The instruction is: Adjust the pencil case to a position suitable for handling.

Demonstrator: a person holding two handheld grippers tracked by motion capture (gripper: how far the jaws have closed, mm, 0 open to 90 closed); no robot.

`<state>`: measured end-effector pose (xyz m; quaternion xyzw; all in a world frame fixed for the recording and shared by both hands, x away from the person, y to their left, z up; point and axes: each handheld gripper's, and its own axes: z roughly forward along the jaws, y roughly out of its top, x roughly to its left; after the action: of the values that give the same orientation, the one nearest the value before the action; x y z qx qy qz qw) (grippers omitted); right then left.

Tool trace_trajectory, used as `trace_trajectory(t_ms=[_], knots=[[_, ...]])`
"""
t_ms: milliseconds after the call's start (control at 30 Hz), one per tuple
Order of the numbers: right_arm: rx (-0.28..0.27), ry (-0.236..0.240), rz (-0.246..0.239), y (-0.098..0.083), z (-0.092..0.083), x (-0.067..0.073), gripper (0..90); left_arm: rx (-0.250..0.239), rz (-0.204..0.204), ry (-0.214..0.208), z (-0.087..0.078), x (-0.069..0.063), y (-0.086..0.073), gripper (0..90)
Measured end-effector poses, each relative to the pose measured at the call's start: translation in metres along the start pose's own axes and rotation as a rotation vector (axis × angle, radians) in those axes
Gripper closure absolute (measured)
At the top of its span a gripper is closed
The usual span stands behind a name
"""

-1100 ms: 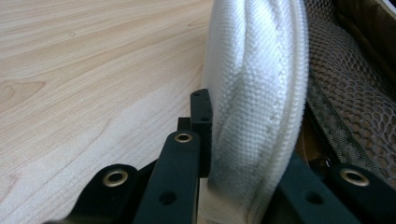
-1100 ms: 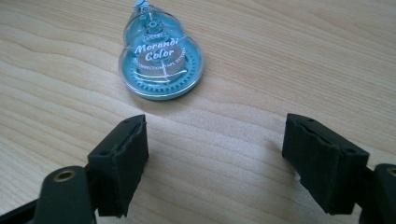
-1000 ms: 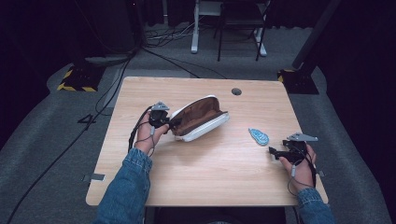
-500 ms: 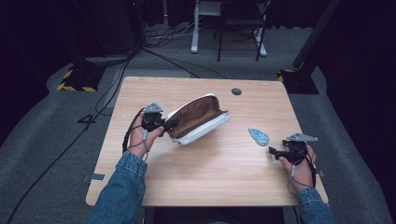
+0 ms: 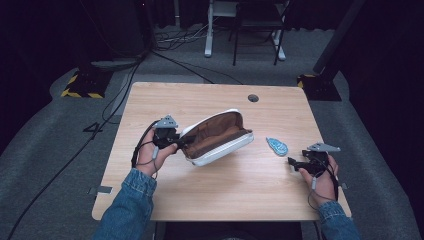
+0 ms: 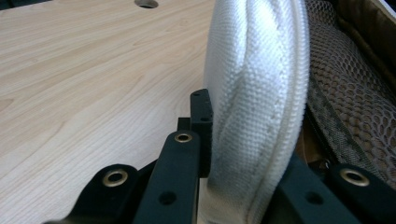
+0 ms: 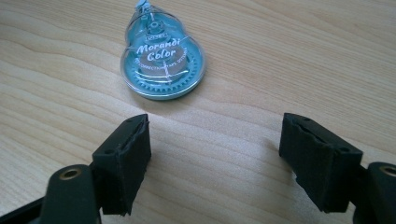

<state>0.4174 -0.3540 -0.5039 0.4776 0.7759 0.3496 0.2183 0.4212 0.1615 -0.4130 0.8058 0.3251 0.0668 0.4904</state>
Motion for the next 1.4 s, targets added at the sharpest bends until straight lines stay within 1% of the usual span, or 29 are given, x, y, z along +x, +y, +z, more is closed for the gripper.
trace_trajectory(t_ms=[67,133,300,333,367,433,533,700,900,1000,1100,1233,1400], knots=[[0.000,0.000,0.000,0.000,0.000,0.000,24.8,0.004,0.009,-0.017,0.000,-0.006,-0.001,85.6],[0.000,0.000,0.000,0.000,0.000,0.000,24.8,0.012,0.019,-0.022,0.000,-0.010,-0.001,85.6],[0.000,0.000,0.001,0.000,0.000,0.000,24.9,0.024,0.036,-0.063,0.001,-0.022,-0.004,85.6],[0.000,0.001,0.001,0.000,0.000,0.000,24.9,0.027,0.034,-0.073,0.002,-0.024,-0.005,85.6],[0.000,0.001,0.001,0.000,0.000,0.000,24.9,0.027,0.034,-0.073,0.002,-0.024,-0.005,85.6],[0.000,0.001,0.000,0.000,0.000,0.000,24.9,0.033,0.042,-0.088,0.005,-0.030,-0.006,85.6],[0.000,0.001,0.000,0.000,0.000,0.000,24.9,0.040,0.049,-0.096,0.007,-0.033,-0.008,85.6],[-0.001,0.000,0.000,0.000,0.000,0.000,24.9,0.052,0.059,-0.134,0.014,-0.040,-0.011,85.6],[0.000,0.001,0.001,0.000,0.000,0.000,25.0,0.065,0.070,-0.165,0.022,-0.048,-0.013,85.5],[-0.001,0.001,0.001,0.000,0.000,0.000,24.9,0.069,0.074,-0.173,0.025,-0.050,-0.015,85.5],[-0.001,0.000,0.000,0.000,0.000,0.000,24.9,0.066,0.068,-0.185,0.029,-0.052,-0.020,85.5],[-0.001,0.000,0.001,0.000,0.000,0.000,25.0,0.086,0.071,-0.204,0.034,-0.055,-0.024,85.5],[0.000,0.001,0.001,0.000,0.000,0.000,25.0,0.098,0.077,-0.213,0.039,-0.058,-0.027,85.4]])
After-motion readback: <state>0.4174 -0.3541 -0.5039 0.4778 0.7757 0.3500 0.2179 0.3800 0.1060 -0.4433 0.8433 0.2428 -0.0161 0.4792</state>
